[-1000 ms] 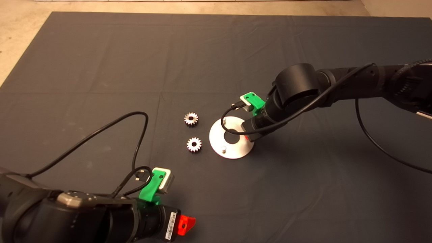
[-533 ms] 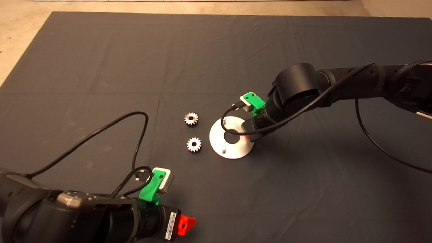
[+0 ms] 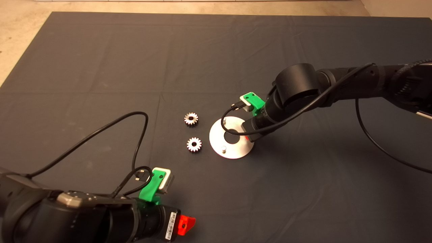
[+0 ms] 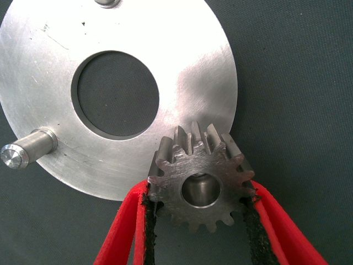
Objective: Install three planetary gears onto the carrier pins
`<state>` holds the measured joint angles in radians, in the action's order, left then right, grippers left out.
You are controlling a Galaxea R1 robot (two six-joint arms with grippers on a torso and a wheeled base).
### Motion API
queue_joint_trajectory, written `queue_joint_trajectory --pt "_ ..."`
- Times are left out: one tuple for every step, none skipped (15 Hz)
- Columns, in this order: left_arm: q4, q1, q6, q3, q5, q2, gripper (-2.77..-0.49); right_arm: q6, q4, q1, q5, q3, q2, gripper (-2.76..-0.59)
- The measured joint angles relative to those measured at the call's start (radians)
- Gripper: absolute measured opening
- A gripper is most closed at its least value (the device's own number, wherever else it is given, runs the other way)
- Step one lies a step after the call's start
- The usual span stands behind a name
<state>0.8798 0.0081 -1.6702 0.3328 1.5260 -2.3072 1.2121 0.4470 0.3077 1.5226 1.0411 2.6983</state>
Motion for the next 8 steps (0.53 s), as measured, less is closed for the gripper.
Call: queue_joint_trajectory --pt "0.000 0.000 0.000 0.000 0.000 0.000 -0.51 0.000 0.000 0.000 0.000 0.000 0.000 -2.47" --pt "0.000 0.000 0.000 0.000 0.000 0.000 -0.51 0.000 0.000 0.000 0.000 0.000 0.000 -2.47" --pt "0.000 0.000 0.000 0.000 0.000 0.000 -0.51 0.000 0.000 0.000 0.000 0.000 0.000 -2.47" --pt "0.000 0.000 0.000 0.000 0.000 0.000 -0.51 0.000 0.000 0.000 0.000 0.000 0.000 -2.47" --pt "0.000 0.000 0.000 0.000 0.000 0.000 -0.51 0.000 0.000 0.000 0.000 0.000 0.000 -2.47" --pt "0.000 0.000 0.000 0.000 0.000 0.000 -0.51 0.000 0.000 0.000 0.000 0.000 0.000 -2.47" --pt "0.000 0.000 0.000 0.000 0.000 0.000 -0.51 0.000 0.000 0.000 0.000 0.000 0.000 -2.47" --pt "0.000 0.000 0.000 0.000 0.000 0.000 -0.51 0.000 0.001 0.000 0.000 0.000 0.000 -2.47"
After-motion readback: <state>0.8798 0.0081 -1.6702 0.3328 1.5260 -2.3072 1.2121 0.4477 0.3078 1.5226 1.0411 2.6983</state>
